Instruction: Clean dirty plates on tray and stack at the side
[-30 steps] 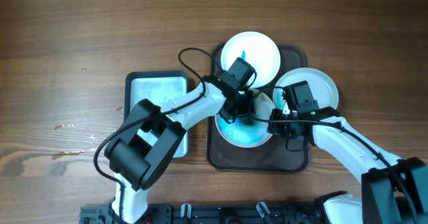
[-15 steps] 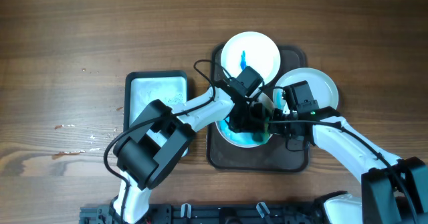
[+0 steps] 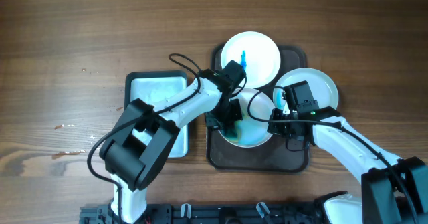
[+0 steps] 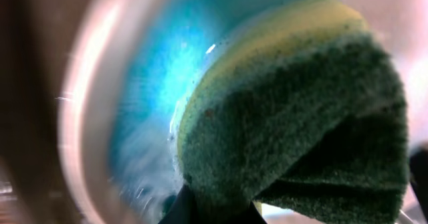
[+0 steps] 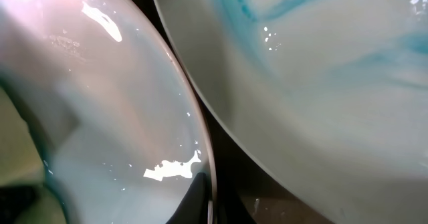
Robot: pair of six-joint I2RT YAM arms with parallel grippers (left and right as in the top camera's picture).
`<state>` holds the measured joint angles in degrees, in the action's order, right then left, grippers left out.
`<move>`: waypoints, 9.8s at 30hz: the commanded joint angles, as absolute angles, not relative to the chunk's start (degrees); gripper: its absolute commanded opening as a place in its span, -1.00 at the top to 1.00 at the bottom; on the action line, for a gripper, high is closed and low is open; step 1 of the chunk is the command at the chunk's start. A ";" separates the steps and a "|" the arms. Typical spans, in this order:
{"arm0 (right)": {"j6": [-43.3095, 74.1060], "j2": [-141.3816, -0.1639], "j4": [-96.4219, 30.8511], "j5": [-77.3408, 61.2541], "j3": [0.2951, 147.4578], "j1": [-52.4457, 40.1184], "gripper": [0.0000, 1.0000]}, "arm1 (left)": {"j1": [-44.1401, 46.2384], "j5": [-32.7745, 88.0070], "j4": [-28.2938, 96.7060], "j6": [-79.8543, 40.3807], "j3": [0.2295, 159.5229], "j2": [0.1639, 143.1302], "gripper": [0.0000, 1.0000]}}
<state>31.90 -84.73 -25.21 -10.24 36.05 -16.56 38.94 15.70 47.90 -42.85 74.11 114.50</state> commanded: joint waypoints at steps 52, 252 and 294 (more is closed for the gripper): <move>22.48 -83.07 -56.55 -7.55 65.28 -17.10 0.91 | 4.29 7.70 58.11 -31.70 62.37 81.49 -0.56; 16.47 -77.71 -54.22 -13.37 53.28 -0.56 0.92 | -12.12 7.88 67.13 -31.73 62.35 57.10 -1.00; 24.14 -64.99 -44.05 -6.39 48.29 -11.92 0.18 | 11.00 3.53 53.43 -32.42 55.29 89.12 -0.36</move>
<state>25.19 -64.16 -43.81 -7.01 47.42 -12.05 9.39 8.01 55.29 -29.52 56.99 82.26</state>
